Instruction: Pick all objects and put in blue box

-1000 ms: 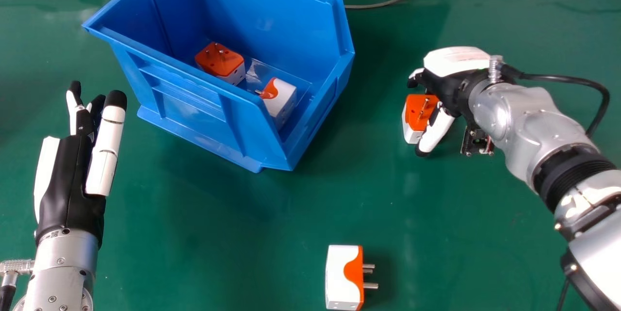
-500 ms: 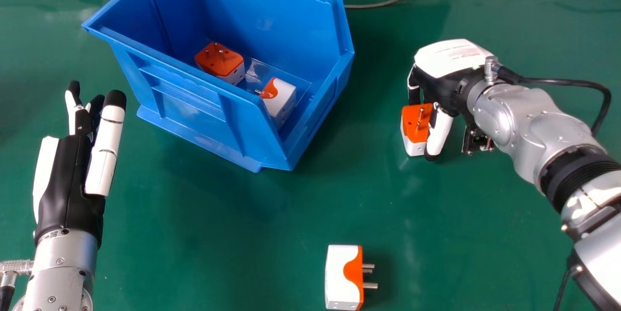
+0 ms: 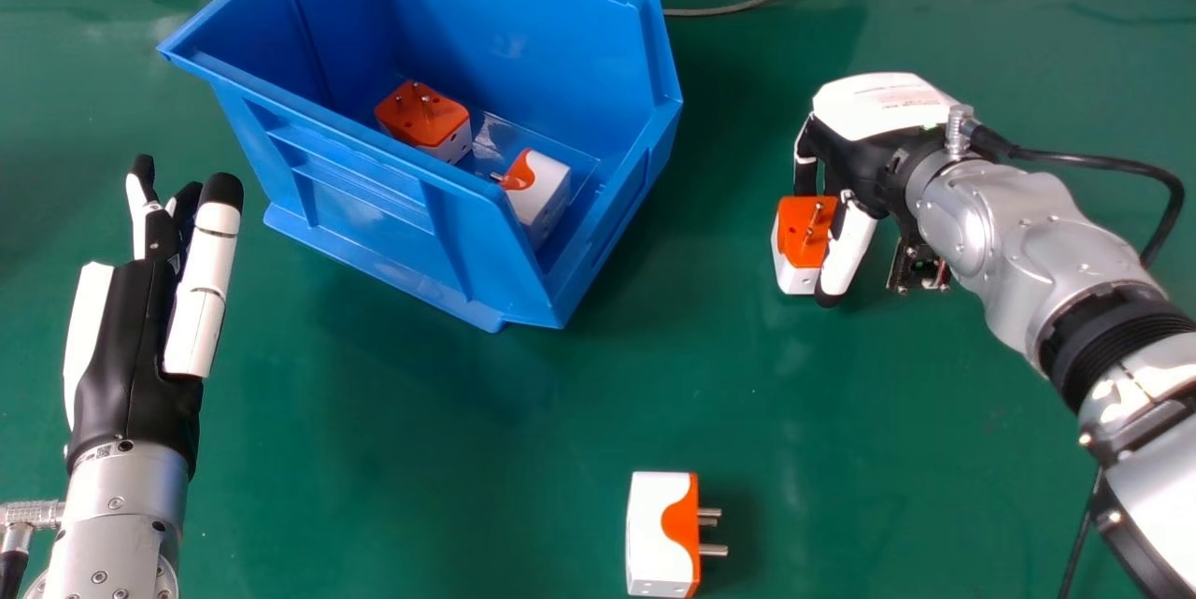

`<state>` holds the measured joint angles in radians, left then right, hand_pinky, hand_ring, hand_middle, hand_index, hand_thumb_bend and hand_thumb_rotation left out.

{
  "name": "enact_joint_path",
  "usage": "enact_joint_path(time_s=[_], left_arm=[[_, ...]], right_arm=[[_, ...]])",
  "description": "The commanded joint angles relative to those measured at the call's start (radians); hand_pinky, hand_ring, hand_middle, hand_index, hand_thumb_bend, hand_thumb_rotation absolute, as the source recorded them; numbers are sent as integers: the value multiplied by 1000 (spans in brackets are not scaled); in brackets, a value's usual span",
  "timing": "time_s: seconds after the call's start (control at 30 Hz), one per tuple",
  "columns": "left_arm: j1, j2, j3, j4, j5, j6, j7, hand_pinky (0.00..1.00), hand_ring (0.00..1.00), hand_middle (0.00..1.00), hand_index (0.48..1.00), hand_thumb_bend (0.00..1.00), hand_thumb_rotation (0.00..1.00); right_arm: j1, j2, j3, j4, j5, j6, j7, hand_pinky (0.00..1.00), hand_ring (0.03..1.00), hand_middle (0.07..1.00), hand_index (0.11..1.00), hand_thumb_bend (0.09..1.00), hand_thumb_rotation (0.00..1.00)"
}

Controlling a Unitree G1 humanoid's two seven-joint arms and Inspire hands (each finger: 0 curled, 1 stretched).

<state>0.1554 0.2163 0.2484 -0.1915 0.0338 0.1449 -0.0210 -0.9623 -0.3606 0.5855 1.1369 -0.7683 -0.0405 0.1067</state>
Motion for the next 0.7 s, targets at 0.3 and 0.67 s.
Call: enact_joint_path(time_s=[0.3, 0.67], left_arm=[[-4, 3, -2, -14, 9, -13, 6, 984, 995, 978, 991, 520, 1000], [-15, 10, 9, 7, 2, -11, 0, 983, 995, 977, 991, 522, 1000]], right_arm=[[81, -62, -92, -188, 73, 40, -7, 36, 90, 449, 482, 516, 0], [303, -188, -253, -675, 159, 61, 78, 40, 97, 441, 483, 513, 0]])
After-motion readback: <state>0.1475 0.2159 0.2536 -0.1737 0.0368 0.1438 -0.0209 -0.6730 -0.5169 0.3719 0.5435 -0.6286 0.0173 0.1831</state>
